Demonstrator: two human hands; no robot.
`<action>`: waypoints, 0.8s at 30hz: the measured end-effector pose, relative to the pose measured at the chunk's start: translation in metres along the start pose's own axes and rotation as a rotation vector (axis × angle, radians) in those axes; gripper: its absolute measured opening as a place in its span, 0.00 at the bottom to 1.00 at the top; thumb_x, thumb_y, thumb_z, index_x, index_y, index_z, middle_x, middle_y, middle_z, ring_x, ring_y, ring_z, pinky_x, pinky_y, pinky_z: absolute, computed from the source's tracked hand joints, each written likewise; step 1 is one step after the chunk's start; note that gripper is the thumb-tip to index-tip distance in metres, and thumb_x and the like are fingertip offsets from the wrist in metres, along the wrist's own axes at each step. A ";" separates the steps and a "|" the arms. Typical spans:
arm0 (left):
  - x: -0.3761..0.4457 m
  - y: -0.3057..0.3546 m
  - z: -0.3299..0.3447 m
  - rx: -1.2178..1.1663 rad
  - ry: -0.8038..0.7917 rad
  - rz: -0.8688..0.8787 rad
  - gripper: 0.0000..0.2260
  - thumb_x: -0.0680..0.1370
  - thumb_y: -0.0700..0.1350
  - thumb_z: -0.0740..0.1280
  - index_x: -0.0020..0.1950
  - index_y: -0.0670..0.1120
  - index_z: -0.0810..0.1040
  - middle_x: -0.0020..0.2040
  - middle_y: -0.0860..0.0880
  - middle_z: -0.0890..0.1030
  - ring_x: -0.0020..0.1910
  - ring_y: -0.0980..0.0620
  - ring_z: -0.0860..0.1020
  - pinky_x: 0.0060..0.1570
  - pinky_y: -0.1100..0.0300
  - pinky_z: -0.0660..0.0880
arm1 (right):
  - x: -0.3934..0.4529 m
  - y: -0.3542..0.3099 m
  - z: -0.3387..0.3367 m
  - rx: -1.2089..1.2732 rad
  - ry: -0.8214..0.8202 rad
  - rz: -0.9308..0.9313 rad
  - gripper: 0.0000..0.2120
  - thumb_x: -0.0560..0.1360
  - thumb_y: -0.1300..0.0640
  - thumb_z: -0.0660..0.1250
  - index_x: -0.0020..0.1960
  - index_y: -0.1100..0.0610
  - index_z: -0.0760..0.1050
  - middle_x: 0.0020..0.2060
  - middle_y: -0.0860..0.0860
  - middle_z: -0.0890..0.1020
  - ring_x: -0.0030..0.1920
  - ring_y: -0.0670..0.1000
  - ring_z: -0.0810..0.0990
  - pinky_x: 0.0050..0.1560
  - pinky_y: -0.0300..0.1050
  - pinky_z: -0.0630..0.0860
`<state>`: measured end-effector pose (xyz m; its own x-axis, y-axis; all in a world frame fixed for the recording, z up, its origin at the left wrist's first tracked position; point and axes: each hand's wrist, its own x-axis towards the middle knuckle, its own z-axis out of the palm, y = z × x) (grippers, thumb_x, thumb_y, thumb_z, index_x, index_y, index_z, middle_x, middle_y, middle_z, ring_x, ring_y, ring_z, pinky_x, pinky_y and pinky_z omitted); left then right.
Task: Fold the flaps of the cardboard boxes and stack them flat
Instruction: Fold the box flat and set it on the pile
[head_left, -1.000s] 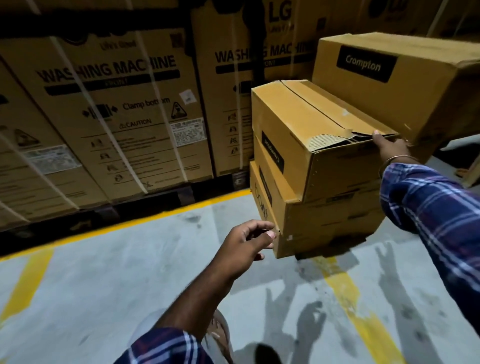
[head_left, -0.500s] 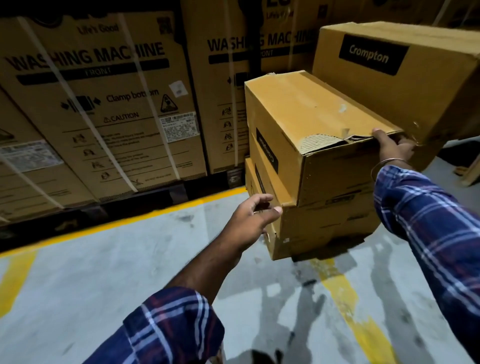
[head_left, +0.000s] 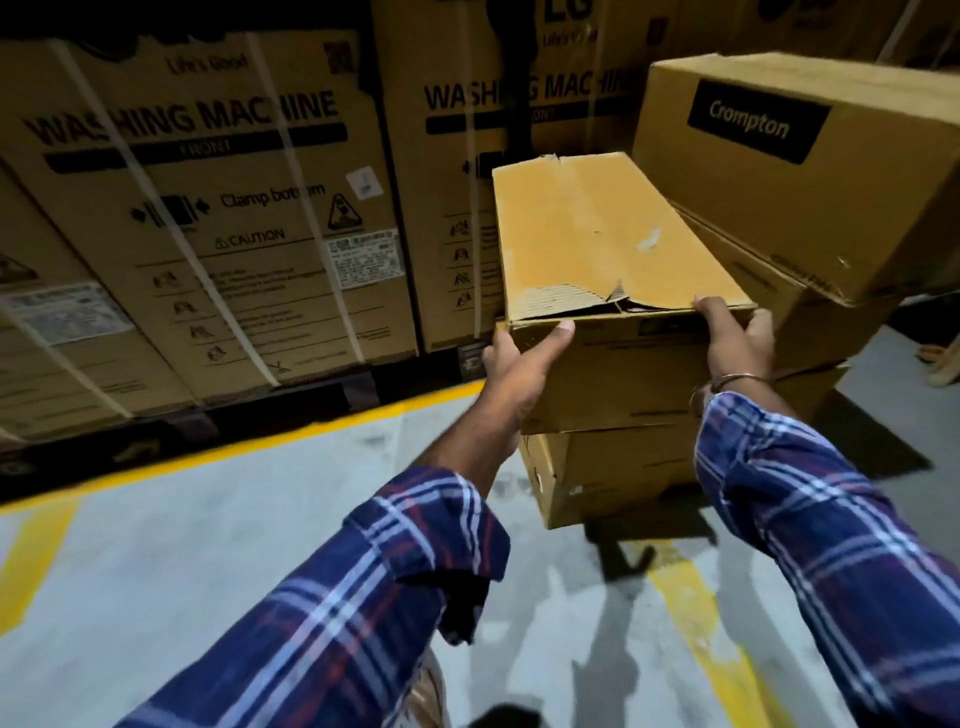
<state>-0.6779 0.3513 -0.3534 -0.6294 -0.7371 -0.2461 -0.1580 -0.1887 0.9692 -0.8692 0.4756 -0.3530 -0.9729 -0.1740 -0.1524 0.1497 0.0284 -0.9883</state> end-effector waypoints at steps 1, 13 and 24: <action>-0.005 0.002 -0.005 0.006 0.035 0.049 0.48 0.72 0.70 0.71 0.83 0.55 0.51 0.83 0.51 0.50 0.81 0.44 0.57 0.77 0.40 0.61 | -0.010 0.001 0.002 0.029 -0.001 0.008 0.47 0.65 0.37 0.74 0.79 0.47 0.59 0.74 0.50 0.68 0.72 0.57 0.69 0.69 0.59 0.69; -0.129 -0.036 -0.181 -0.122 0.612 0.307 0.31 0.65 0.78 0.69 0.58 0.60 0.72 0.64 0.50 0.72 0.63 0.48 0.76 0.60 0.40 0.79 | -0.211 0.031 0.078 0.079 -0.294 0.016 0.19 0.68 0.37 0.74 0.49 0.34 0.65 0.53 0.43 0.71 0.56 0.55 0.73 0.61 0.71 0.74; -0.297 -0.111 -0.389 -0.193 1.124 0.188 0.32 0.64 0.76 0.73 0.53 0.54 0.71 0.62 0.43 0.75 0.56 0.43 0.80 0.44 0.46 0.82 | -0.439 0.085 0.220 -0.081 -0.741 0.027 0.24 0.60 0.38 0.73 0.48 0.48 0.71 0.48 0.51 0.82 0.47 0.54 0.82 0.54 0.60 0.81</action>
<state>-0.1777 0.3391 -0.3885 0.4168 -0.9073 -0.0547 0.0462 -0.0390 0.9982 -0.3902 0.3375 -0.3708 -0.5912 -0.7893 -0.1655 0.1303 0.1091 -0.9855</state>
